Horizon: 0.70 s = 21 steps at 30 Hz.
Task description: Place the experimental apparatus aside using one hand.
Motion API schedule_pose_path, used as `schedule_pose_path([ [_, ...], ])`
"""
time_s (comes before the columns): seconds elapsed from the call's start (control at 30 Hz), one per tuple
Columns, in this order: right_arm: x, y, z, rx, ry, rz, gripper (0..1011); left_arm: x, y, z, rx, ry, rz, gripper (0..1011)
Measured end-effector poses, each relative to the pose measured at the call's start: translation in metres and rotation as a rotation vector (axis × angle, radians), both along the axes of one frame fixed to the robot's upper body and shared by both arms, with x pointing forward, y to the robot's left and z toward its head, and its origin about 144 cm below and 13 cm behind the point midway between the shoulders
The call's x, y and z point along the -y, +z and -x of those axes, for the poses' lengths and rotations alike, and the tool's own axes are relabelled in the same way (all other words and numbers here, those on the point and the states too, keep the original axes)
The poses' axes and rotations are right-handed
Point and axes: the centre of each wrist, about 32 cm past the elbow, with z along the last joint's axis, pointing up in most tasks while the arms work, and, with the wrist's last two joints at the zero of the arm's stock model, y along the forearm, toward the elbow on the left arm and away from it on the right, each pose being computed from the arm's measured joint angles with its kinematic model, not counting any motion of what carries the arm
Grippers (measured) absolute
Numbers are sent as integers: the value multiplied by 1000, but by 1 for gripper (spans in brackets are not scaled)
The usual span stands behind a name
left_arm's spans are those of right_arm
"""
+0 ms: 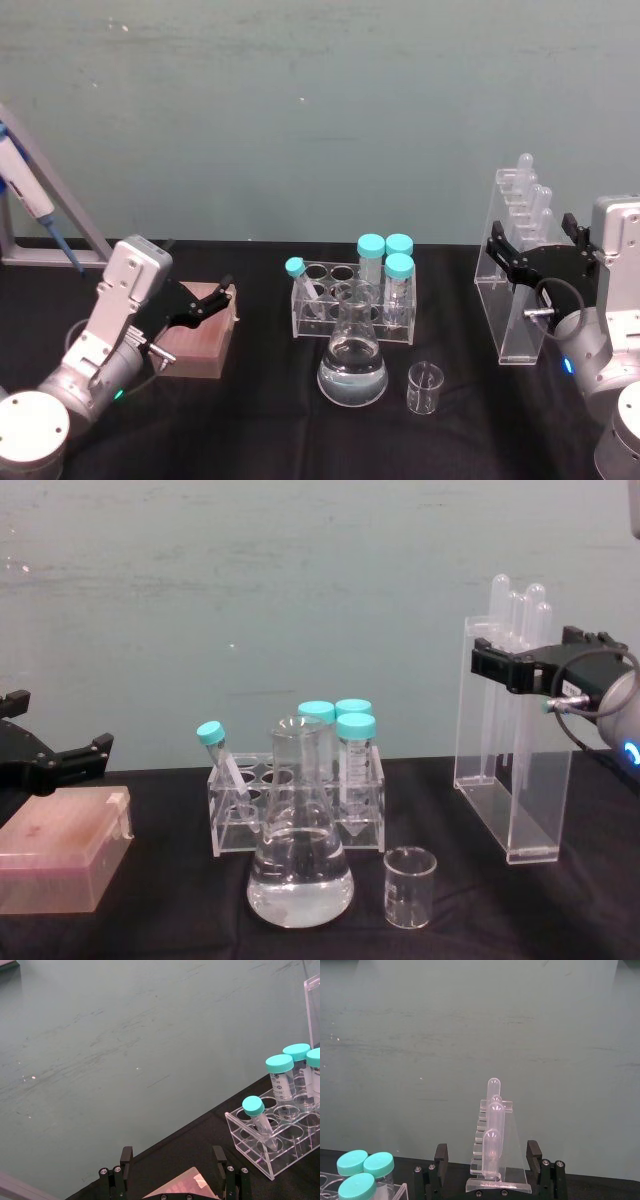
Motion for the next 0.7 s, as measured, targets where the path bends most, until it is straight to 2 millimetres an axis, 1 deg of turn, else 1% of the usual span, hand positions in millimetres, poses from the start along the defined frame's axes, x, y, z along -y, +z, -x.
schedule_pose_path([
  [0.7, 2, -1, -4, 0, -1, -3, 1000, 0, 0, 0, 0, 0, 0, 1000],
])
